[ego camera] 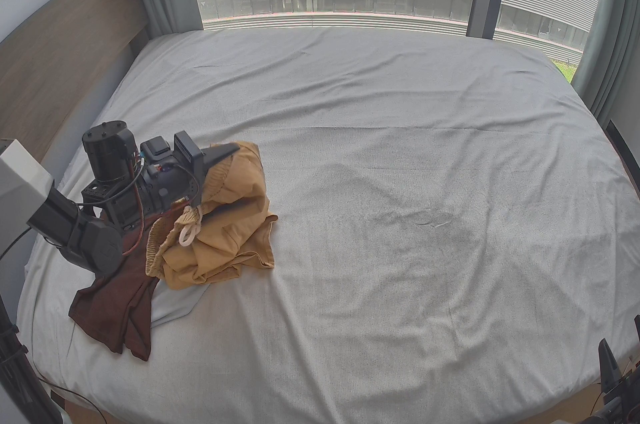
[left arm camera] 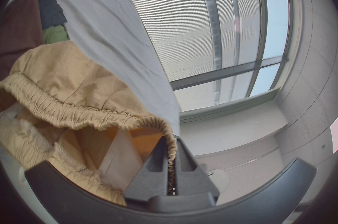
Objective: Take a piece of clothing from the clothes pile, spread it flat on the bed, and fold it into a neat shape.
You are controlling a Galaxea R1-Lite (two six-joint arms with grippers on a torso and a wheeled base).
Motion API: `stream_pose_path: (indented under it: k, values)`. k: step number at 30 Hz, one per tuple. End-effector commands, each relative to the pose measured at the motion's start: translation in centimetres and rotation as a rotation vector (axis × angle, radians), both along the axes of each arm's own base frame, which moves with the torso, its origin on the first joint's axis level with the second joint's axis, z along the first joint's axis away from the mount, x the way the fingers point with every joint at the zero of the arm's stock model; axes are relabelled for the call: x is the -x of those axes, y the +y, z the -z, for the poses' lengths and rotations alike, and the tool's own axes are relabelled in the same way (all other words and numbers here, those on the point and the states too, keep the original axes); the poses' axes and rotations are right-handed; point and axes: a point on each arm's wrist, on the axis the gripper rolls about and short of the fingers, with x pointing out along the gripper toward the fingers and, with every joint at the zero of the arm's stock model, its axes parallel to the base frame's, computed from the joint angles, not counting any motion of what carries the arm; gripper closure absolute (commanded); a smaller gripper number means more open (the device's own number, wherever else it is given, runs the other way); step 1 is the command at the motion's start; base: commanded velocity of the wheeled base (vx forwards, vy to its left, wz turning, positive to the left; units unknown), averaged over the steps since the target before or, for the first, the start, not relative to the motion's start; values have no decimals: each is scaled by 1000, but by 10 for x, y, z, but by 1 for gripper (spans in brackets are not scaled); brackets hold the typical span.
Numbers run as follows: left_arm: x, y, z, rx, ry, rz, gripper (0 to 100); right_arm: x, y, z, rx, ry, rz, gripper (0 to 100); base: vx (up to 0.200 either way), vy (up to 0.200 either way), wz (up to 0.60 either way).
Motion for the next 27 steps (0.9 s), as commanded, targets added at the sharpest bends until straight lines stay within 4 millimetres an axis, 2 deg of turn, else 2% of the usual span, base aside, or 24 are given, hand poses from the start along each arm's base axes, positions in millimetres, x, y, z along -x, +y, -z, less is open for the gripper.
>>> stream_pose_path:
  k: [1, 12, 20, 27]
  values:
    - [12, -9, -33, 192, -63, 65, 100, 0, 0, 5, 0, 1, 0, 0, 0, 0, 0]
    - [16, -9, -53, 467, -4, 163, 100, 0, 0, 5, 2, 1, -1, 0, 0, 0, 0]
    - [24, -12, -63, 572, 24, 268, 100, 0, 0, 5, 2, 1, -1, 0, 0, 0, 0]
    - [28, -23, -61, 596, 70, 304, 100, 0, 0, 5, 3, 1, -1, 0, 0, 0, 0]
